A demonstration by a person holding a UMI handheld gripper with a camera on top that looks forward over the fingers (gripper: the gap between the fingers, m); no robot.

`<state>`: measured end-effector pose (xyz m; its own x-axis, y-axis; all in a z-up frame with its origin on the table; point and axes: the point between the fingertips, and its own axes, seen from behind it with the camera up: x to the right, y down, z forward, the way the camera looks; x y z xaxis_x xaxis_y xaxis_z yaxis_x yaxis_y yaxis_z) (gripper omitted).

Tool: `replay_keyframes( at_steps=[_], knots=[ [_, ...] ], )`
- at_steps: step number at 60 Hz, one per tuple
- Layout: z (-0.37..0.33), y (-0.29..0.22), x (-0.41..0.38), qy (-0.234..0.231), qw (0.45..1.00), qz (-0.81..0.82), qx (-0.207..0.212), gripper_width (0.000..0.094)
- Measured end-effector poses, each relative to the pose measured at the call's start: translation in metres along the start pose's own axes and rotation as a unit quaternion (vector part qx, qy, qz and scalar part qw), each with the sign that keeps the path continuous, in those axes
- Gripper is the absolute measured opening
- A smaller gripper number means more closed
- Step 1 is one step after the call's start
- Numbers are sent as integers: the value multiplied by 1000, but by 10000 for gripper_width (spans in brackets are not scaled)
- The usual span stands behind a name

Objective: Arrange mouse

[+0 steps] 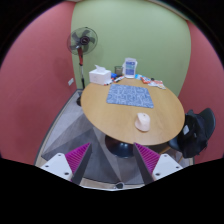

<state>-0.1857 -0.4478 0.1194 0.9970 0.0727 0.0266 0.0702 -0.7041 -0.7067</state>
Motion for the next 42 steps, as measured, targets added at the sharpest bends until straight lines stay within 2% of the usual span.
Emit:
replay_keyframes(
  at_steps=[11, 19, 28, 32, 36, 37, 40, 42],
  knots=[
    [75, -13, 88, 34, 999, 13, 20, 846],
    [139, -39, 126, 39, 998, 23, 47, 839],
    [201, -54, 143, 22, 997, 48, 54, 823],
    [223, -53, 144, 18, 998, 47, 48, 771],
    [238, -48, 147, 23, 998, 44, 39, 668],
    [238, -50, 150, 29, 998, 43, 41, 684],
    [242, -53, 153, 38, 997, 35, 50, 531],
    [243, -53, 153, 36, 997, 39, 51, 518]
  ],
)
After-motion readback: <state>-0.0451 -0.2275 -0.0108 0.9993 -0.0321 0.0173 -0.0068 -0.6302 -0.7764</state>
